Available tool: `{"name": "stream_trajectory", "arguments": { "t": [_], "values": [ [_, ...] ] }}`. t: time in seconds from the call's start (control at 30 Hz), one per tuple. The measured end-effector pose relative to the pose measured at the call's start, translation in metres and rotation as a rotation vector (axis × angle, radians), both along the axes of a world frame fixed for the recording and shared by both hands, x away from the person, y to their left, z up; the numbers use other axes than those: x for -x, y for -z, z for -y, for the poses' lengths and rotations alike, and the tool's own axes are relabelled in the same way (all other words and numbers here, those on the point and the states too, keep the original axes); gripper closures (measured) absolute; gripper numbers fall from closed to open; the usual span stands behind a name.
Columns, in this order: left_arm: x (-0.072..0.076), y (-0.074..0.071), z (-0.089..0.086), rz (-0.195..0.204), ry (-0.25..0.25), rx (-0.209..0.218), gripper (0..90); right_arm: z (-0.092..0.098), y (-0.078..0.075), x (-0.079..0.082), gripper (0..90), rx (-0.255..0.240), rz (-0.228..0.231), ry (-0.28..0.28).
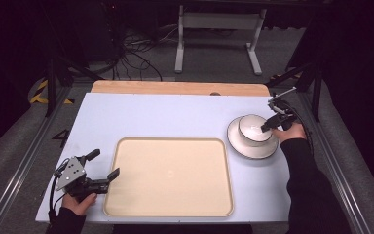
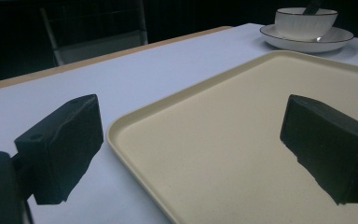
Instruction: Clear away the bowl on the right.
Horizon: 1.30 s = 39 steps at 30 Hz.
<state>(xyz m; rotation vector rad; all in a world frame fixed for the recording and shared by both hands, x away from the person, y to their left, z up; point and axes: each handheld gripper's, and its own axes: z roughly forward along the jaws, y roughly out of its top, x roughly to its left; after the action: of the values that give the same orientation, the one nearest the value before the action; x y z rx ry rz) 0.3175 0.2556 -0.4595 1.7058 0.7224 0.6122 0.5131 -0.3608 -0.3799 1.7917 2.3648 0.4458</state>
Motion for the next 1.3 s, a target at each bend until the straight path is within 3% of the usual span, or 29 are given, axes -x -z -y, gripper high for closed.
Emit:
{"name": "stream_trajectory", "arguments": {
  "t": [0.23, 0.43, 0.7, 0.8, 1.0, 1.17, 1.3],
  "values": [
    [0.000, 0.000, 0.001, 0.005, -0.002, 0.003, 6.5, -0.003, 0.004, 0.000, 79.7, 0.027, -0.010, -0.006],
    [0.000, 0.000, 0.001, 0.001, -0.002, 0.001, 6.5, -0.001, 0.001, 0.000, 83.5, -0.010, -0.009, 0.009],
    [0.000, 0.000, 0.001, 0.003, -0.005, 0.005, 6.6, -0.004, -0.002, 0.003, 84.1, -0.005, -0.002, 0.011],
    [0.000, 0.000, 0.001, 0.001, -0.003, 0.002, 6.6, -0.006, -0.007, 0.004, 83.8, -0.006, 0.010, 0.002],
    [0.000, 0.000, 0.001, 0.003, -0.003, 0.000, 6.5, -0.012, -0.017, 0.008, 83.3, 0.046, 0.028, -0.022],
    [0.000, 0.000, 0.001, 0.000, -0.006, 0.002, 6.5, -0.010, -0.024, 0.011, 83.1, 0.030, 0.041, -0.020],
    [0.000, 0.000, 0.001, 0.000, -0.006, 0.002, 6.5, -0.011, -0.033, 0.014, 83.1, 0.049, 0.050, -0.029]
  ]
}}
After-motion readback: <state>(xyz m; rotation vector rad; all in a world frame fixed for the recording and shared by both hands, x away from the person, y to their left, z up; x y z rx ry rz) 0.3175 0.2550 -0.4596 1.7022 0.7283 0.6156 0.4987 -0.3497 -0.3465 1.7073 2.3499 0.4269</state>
